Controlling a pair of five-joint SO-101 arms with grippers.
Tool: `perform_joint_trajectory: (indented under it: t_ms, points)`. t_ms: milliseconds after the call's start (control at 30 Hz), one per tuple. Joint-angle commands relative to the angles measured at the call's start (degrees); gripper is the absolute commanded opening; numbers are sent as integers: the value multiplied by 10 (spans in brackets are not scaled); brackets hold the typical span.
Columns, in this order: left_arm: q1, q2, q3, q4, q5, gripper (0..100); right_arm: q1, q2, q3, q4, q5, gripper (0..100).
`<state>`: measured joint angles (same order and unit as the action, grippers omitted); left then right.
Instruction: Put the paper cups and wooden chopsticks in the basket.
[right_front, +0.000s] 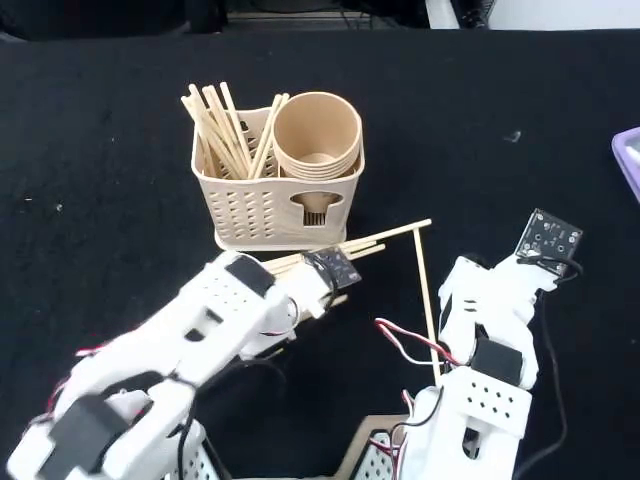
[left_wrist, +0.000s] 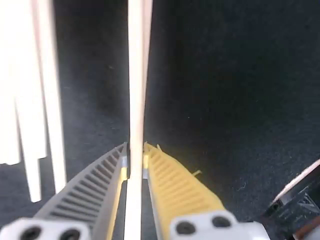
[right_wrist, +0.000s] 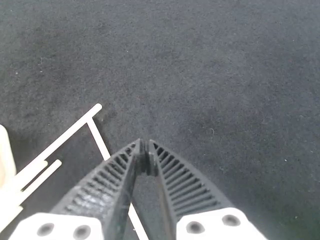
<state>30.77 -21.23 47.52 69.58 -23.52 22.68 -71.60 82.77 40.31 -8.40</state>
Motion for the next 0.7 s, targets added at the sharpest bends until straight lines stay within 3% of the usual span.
perform_joint_trajectory:
  t_ms: [0, 200, 367, 533, 667]
  points:
    - [-24, -135, -25, 32, -4, 30, -4, -3, -3, -14, 2, 18]
    - [-51, -290, -31, 118, -21, 30, -5, -3, -2, -14, 2, 18]
    - [-58, -389, -108, 187, -47, 30, -7, -3, -2, -14, 2, 18]
    - [-58, -435, -190, 135, 28, 30, -7, -3, -2, -14, 3, 18]
    - [-58, -440, -213, 8, 98, 30, -7, -3, -1, -14, 4, 18]
